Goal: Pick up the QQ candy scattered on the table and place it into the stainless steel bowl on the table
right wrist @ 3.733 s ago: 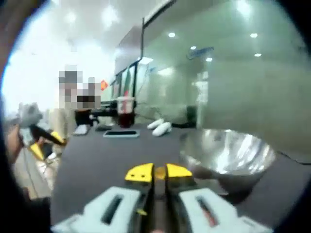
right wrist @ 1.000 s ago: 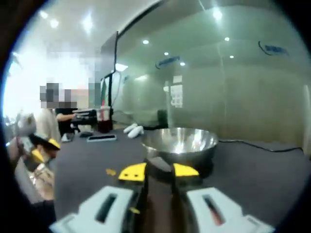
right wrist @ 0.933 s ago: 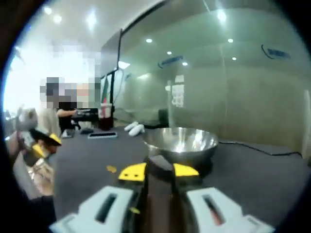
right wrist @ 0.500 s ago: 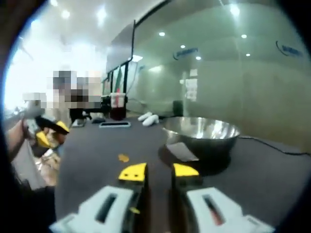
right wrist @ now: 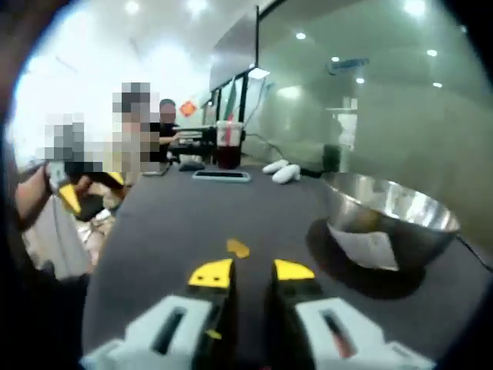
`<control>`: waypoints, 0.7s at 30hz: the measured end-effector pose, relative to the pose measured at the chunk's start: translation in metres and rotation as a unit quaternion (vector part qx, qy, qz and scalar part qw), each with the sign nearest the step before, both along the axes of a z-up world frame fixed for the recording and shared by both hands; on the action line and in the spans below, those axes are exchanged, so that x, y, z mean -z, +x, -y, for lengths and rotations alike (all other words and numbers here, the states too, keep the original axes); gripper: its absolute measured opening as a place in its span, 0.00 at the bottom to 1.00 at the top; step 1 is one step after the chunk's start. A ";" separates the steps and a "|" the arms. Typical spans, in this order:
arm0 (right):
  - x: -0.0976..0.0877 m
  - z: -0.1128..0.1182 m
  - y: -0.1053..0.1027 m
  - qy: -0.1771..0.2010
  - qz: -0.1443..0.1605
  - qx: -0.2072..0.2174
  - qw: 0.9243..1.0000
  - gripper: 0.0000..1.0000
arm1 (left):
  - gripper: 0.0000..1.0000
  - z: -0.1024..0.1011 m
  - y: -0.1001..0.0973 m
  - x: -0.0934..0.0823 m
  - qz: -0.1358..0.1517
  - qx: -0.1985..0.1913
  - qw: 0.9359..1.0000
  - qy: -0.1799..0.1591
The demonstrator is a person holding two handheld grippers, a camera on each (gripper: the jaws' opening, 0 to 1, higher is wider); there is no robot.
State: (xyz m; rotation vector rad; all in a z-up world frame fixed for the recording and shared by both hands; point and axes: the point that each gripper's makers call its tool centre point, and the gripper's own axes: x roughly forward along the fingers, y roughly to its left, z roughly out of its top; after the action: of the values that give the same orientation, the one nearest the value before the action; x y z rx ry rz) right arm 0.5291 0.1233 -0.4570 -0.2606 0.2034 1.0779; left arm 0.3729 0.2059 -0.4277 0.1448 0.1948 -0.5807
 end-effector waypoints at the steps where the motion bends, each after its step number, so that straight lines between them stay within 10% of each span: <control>1: 0.001 -0.004 0.002 -0.001 -0.002 -0.002 1.000 0.20 | 0.47 -0.001 0.000 0.000 0.000 -0.001 1.000 0.000; 21: 0.020 -0.032 0.009 -0.030 -0.012 -0.029 0.999 0.15 | 0.47 -0.013 -0.003 0.001 -0.001 -0.015 1.000 -0.005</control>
State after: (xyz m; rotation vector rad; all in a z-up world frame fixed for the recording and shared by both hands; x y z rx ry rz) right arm 0.5382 0.1554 -0.4773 -0.3095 0.2519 1.1331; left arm 0.3700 0.2185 -0.4288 0.1308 0.1965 -0.5512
